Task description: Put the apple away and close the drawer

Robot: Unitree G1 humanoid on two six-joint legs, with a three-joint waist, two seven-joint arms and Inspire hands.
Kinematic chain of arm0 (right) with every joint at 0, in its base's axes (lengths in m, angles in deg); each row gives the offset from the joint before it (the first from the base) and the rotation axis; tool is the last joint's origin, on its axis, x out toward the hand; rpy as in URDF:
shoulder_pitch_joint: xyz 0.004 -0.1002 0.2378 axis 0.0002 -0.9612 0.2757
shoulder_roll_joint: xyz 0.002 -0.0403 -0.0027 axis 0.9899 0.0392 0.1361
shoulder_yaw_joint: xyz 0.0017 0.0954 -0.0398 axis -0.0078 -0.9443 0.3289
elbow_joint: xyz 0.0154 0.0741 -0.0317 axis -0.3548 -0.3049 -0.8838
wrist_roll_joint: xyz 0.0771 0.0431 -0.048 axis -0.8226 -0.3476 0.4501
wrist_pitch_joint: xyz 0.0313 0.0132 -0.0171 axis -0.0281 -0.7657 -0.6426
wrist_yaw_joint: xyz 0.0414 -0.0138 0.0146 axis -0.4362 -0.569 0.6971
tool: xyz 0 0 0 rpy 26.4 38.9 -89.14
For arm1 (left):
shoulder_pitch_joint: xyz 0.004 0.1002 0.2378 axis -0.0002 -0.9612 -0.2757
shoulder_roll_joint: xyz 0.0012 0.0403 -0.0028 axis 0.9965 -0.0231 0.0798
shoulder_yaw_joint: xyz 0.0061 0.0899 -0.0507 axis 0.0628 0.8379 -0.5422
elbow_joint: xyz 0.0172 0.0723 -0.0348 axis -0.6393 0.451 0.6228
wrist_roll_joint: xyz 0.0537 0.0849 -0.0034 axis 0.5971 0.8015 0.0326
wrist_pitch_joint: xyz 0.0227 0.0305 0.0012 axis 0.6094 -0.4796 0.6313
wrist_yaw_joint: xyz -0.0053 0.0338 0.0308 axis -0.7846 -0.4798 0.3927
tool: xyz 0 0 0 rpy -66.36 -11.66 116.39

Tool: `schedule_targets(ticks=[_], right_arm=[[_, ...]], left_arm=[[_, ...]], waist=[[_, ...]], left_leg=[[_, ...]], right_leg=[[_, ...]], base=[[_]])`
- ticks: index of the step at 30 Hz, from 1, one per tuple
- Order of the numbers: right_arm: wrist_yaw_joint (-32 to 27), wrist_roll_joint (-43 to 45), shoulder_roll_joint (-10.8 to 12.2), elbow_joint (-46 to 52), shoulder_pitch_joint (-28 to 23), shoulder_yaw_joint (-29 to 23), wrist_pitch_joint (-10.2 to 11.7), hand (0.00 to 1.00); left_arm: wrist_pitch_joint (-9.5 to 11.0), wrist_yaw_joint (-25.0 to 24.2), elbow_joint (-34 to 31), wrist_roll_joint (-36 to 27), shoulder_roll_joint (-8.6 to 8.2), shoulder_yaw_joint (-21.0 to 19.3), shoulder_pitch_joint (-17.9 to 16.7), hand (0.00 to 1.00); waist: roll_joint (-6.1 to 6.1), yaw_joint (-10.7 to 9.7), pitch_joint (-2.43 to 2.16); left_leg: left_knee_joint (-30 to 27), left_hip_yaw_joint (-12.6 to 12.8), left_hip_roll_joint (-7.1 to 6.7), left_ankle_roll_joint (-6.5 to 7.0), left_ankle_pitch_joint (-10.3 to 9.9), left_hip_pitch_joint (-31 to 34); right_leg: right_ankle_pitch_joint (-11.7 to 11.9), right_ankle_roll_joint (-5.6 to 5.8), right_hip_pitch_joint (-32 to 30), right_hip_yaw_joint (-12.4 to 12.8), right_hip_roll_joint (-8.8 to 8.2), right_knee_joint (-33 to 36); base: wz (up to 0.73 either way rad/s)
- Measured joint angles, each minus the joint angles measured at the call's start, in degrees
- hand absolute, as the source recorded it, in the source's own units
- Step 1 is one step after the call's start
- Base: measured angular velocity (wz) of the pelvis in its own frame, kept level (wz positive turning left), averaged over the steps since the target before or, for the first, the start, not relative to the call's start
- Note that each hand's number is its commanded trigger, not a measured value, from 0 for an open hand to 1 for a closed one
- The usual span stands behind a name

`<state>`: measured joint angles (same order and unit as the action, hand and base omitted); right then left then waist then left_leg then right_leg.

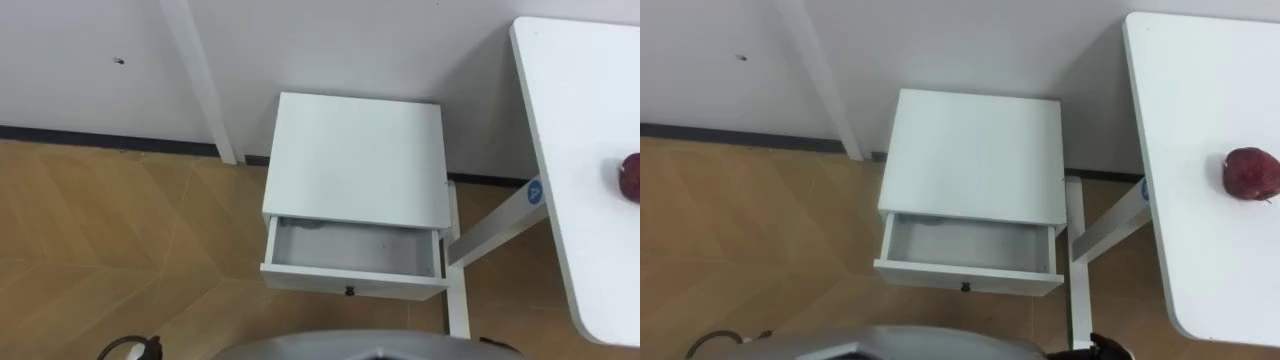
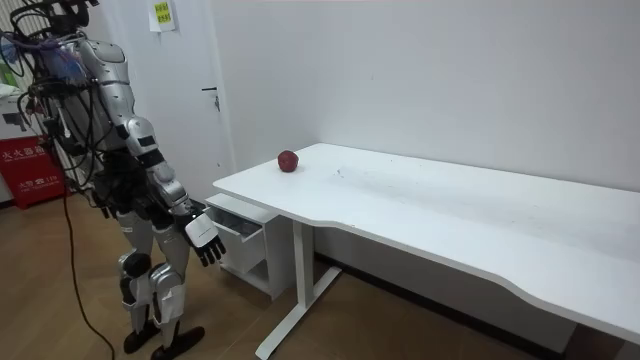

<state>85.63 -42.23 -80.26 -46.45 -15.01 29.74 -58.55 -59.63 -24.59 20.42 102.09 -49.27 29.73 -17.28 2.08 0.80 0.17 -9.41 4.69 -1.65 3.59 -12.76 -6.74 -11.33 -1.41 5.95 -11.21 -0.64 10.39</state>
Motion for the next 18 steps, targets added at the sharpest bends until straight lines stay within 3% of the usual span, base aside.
schedule_targets(ticks=[6,9,15,18], right_arm=[[-0.03,-0.39,0.00,-0.21,0.00,-0.63,0.00,0.00],[-0.21,-4.89,0.02,-0.21,0.04,-2.55,0.00,0.00],[-0.74,-21.95,0.08,-0.34,-0.14,-11.85,0.00,0.00],[-1.56,-33.82,-0.03,-0.03,0.08,-17.69,-0.02,0.00]], left_arm=[[0.01,-0.04,0.00,-0.06,0.14,0.00,-0.27,0.00],[0.04,-0.03,0.00,-0.04,0.11,-0.25,0.17,0.00],[1.19,0.58,0.20,-1.23,-0.20,-5.48,0.20,0.00],[1.65,1.35,-0.06,-1.90,0.07,-6.79,-0.41,0.00]], waist=[[-0.26,-0.57,-0.13],[-0.35,-0.61,-0.08],[-0.40,-1.07,-0.01],[-0.57,-2.61,-0.08]], left_leg=[[0.00,0.00,0.02,0.00,0.00,-0.06],[0.00,0.10,0.03,0.00,0.00,0.04],[0.27,0.62,0.13,0.00,-0.01,-0.51],[0.21,0.60,0.12,0.00,-0.01,-0.39]], right_leg=[[0.00,0.00,0.01,0.03,0.01,0.04],[0.00,0.00,-0.21,0.22,0.03,0.25],[0.02,-0.03,0.05,0.71,0.18,0.33],[0.02,-0.03,-0.10,0.92,0.22,0.49]], base=[[0.00],[0.00],[-0.03],[0.00]])
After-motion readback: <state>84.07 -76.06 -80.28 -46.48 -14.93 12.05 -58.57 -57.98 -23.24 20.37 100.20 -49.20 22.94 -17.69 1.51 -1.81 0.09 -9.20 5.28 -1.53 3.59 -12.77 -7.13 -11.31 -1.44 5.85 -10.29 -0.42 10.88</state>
